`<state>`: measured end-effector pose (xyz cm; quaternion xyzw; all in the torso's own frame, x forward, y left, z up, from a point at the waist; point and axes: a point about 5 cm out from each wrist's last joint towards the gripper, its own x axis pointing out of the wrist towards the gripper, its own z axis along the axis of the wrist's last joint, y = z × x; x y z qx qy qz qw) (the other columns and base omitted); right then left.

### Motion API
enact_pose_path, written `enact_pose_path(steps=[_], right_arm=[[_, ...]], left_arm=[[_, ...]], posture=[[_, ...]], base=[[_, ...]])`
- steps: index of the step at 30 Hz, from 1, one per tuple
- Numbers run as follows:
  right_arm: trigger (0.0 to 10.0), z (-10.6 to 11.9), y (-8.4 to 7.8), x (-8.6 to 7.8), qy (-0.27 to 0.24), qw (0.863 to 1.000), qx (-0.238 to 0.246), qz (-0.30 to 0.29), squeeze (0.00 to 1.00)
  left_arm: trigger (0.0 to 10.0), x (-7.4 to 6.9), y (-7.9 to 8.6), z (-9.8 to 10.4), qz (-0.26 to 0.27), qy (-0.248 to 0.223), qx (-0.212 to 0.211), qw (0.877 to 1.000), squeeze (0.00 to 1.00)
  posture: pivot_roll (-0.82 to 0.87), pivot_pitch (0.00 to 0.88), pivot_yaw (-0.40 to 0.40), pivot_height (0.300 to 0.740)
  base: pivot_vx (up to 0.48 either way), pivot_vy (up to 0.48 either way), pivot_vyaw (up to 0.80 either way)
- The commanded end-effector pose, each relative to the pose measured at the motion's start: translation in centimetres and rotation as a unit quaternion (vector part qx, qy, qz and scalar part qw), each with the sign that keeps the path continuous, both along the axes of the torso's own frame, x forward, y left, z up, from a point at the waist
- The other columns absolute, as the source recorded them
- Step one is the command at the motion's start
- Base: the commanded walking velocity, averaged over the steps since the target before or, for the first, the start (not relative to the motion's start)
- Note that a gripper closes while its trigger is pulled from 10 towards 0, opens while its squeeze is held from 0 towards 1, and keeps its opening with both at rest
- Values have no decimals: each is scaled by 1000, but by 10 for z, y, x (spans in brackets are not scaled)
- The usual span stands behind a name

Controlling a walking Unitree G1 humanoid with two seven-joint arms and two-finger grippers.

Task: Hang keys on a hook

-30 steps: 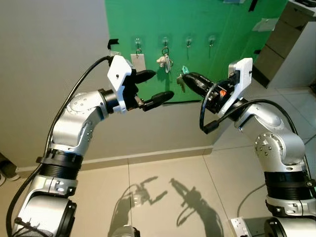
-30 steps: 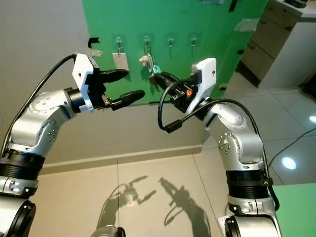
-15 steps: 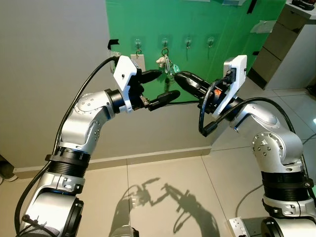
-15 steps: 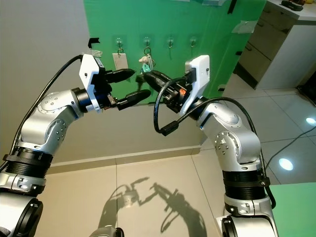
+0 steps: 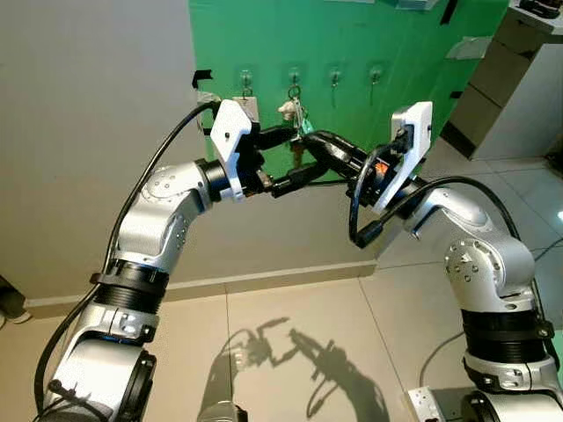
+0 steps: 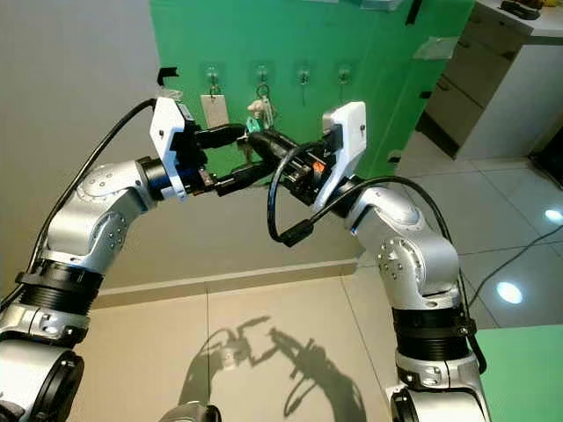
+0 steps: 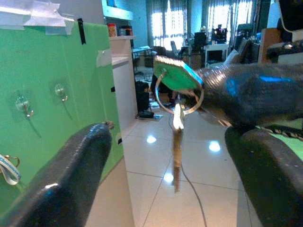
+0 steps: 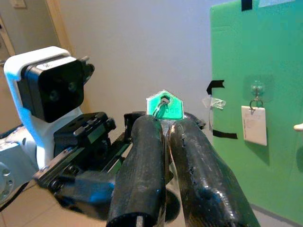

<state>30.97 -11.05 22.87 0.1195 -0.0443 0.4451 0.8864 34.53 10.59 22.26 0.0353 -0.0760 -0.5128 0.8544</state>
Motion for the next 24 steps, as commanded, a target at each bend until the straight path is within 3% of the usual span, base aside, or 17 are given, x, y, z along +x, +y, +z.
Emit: enact_pose_path(steps=[1,24], right_arm=[[0,3,1,-2,-3,1000,4,4,0],[0,3,0,-3,0,1000,7,-3,0]], left_arm=[[0,3,-5,5,-1,-10,6,1000,0],[0,4,-10,2,-16,17,-17,1000,0]], posture=[[-22,0,-11,740],[-31,0,-12,740]], base=[[0,0,0],[0,0,0]])
